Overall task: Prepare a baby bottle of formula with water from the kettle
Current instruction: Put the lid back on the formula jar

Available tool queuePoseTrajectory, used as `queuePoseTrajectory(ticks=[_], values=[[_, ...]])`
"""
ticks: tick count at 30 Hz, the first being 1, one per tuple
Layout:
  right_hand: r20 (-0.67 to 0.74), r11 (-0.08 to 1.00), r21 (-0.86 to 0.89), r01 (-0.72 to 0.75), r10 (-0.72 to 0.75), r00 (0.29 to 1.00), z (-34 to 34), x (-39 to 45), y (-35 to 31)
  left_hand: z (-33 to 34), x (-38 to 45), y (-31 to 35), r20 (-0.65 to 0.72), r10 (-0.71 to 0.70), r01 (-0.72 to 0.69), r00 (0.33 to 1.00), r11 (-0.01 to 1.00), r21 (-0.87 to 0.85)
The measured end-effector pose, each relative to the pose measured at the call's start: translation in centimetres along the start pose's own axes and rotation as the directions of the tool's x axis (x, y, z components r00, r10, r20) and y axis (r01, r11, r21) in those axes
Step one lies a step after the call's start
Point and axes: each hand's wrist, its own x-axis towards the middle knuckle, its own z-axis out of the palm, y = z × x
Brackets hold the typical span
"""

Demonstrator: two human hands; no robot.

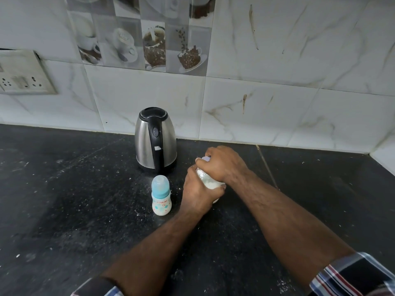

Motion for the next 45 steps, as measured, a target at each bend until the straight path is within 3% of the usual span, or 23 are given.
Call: queuePoseTrajectory(ticks=[10,20,31,45], values=[[0.114,0.989,0.122,-0.085,0.072,0.991,0.4,0.3,0.9,-0.4,0.1,-1.1,0.042,-0.046,0.046,0.998,0.999,-0.009],[0.028,0.994,0.108,-0.031,0.029,0.999,2.0,1.9,1.3,-1.2,0.9,-2.0,0.132,-0.074,0.075,0.989,0.997,-0.006],[0.066,0.994,0.105,-0.015,0.008,0.998,3.5,3.2,0.7,-2.0,1.2,-2.3,0.162,-0.135,0.119,0.978,0.987,0.105],[0.091,0.991,0.133,-0.029,0.017,0.996,4.6,4.4,0.7,-2.0,2.0,-2.6,0.162,-0.197,0.177,0.967,0.976,0.127]])
